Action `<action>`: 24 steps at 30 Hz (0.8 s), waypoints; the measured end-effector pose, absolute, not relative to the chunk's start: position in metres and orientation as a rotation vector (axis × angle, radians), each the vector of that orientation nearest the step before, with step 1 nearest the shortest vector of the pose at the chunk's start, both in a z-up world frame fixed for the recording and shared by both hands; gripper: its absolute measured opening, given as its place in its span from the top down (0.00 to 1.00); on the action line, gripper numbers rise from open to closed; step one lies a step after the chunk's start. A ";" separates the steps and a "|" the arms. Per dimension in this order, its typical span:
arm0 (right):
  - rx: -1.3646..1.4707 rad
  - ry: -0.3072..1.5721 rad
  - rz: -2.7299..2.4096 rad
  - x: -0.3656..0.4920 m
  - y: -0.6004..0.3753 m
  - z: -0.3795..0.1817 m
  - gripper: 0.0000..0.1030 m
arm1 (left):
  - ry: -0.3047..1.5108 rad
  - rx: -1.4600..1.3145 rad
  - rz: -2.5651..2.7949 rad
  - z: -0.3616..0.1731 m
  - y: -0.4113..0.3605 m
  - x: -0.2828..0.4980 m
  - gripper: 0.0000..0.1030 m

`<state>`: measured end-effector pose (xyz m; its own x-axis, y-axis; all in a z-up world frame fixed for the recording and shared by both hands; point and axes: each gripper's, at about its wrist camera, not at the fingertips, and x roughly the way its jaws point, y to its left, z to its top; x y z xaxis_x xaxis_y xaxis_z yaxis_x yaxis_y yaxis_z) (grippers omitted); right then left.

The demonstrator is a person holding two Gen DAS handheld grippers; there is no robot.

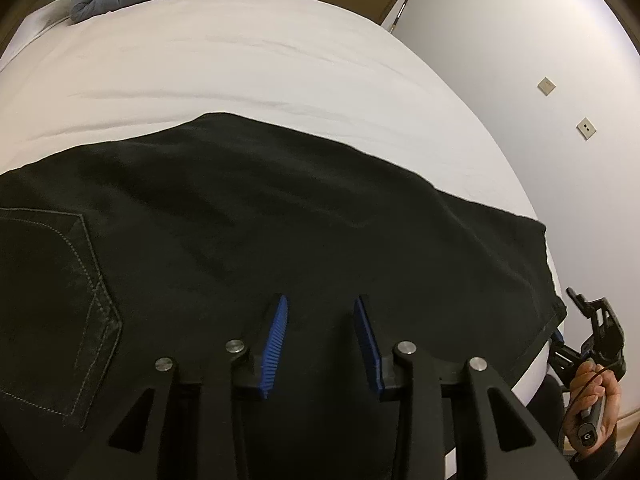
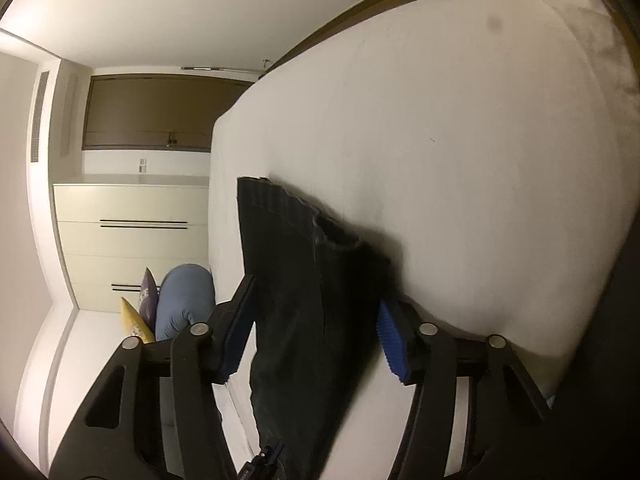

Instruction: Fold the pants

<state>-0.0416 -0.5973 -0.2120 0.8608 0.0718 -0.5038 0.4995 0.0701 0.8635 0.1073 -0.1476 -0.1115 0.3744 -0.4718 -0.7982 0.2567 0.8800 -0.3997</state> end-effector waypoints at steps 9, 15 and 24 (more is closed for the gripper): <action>1.541 0.429 -0.323 -0.083 -0.599 -0.214 0.84 | 1.079 -0.282 -0.583 -0.105 -0.164 0.105 0.64; 1.527 0.423 -0.333 -0.081 -0.596 -0.217 0.91 | 1.104 -0.309 -0.637 -0.112 -0.190 0.105 0.64; 1.378 0.476 -0.385 -0.065 -0.585 -0.192 0.91 | 1.165 -0.308 -0.575 -0.131 -0.181 0.113 0.92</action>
